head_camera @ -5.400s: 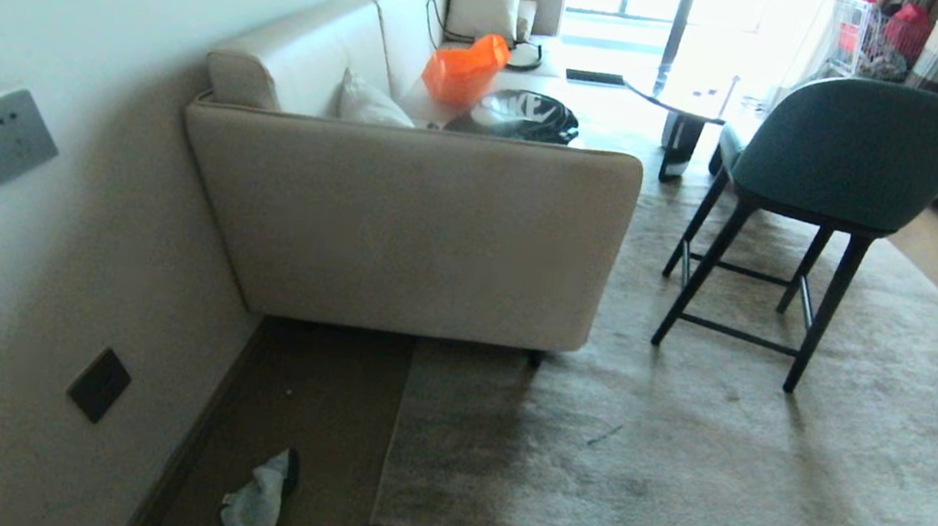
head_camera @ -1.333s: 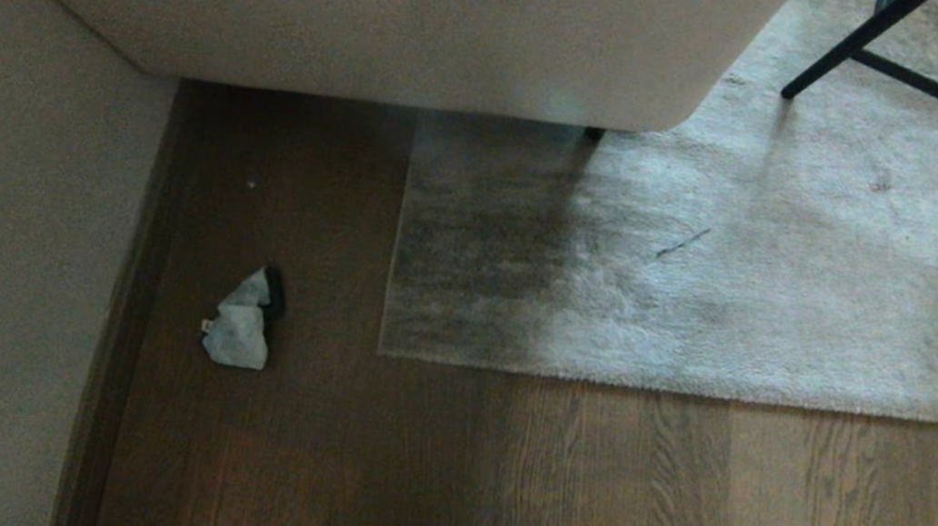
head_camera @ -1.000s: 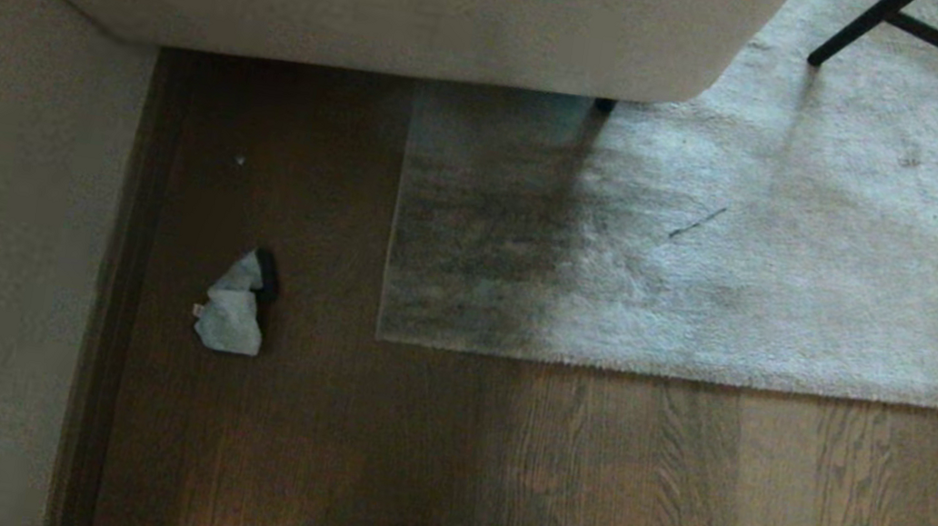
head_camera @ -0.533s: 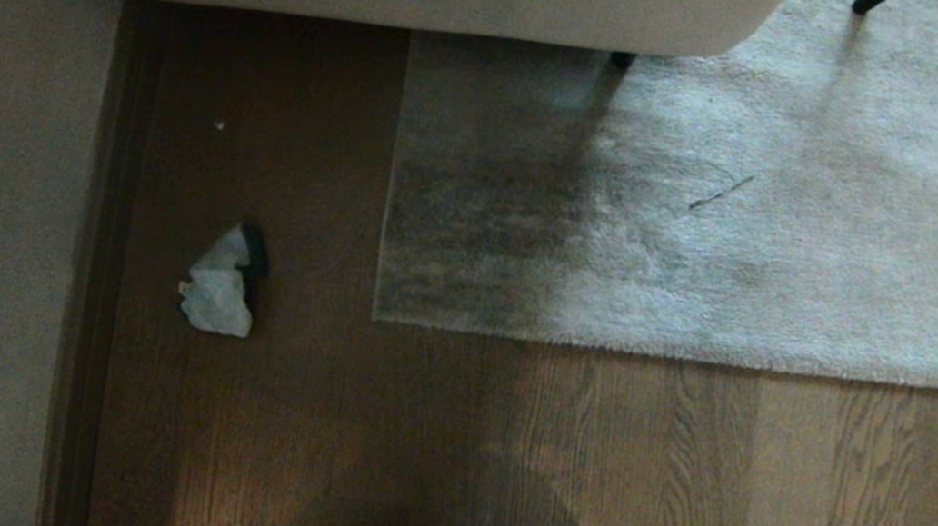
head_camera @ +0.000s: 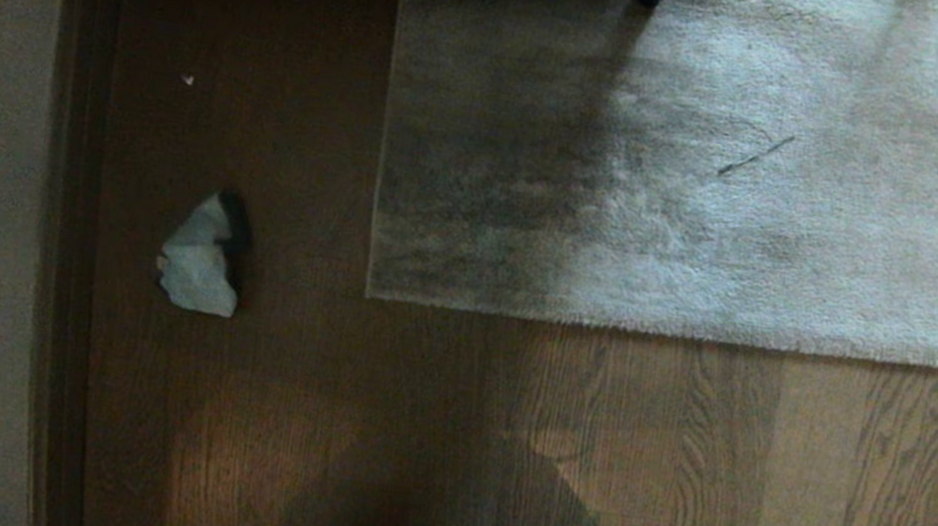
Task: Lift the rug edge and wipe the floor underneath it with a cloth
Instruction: Pick up the rag
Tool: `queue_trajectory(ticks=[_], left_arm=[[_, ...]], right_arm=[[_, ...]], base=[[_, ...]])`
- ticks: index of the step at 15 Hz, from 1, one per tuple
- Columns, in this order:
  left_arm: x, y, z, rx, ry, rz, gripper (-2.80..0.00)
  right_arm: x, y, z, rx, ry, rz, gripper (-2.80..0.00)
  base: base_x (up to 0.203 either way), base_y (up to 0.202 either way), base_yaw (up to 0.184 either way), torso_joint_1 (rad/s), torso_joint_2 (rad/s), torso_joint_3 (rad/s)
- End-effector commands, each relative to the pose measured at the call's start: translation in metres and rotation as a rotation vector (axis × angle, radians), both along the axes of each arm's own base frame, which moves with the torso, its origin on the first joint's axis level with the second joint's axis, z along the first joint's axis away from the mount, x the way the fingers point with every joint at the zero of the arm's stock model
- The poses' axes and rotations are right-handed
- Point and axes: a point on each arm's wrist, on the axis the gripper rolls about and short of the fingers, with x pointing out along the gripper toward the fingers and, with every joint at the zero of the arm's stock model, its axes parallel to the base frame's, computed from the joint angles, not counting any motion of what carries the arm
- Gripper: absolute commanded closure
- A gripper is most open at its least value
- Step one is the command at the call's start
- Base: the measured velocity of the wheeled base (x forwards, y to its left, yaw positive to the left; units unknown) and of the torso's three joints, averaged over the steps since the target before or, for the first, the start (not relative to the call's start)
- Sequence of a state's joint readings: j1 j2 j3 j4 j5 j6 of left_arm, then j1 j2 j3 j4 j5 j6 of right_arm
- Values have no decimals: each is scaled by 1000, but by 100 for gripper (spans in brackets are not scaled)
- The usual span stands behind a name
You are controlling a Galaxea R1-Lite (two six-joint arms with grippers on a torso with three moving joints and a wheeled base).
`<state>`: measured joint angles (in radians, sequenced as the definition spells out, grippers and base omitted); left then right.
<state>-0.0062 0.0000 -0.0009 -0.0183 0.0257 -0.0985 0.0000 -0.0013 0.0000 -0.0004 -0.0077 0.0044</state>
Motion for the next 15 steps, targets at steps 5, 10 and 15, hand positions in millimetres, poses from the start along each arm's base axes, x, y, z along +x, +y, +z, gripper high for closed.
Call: queue_trajectory(ticks=[5, 10, 15], left_arm=[[0, 0, 0, -1, 1, 0, 0], [0, 0, 0, -1, -1, 0, 0], [0, 0, 0, -3, -1, 0, 0]], right_arm=[[0, 0, 0, 0, 2, 1, 0], [0, 0, 0, 0, 2, -1, 0], [0, 0, 0, 0, 2, 0, 0]], base=[[0, 0, 0, 4, 2, -199], [0, 0, 0, 2, 0, -201], [0, 0, 0, 3, 4, -152]])
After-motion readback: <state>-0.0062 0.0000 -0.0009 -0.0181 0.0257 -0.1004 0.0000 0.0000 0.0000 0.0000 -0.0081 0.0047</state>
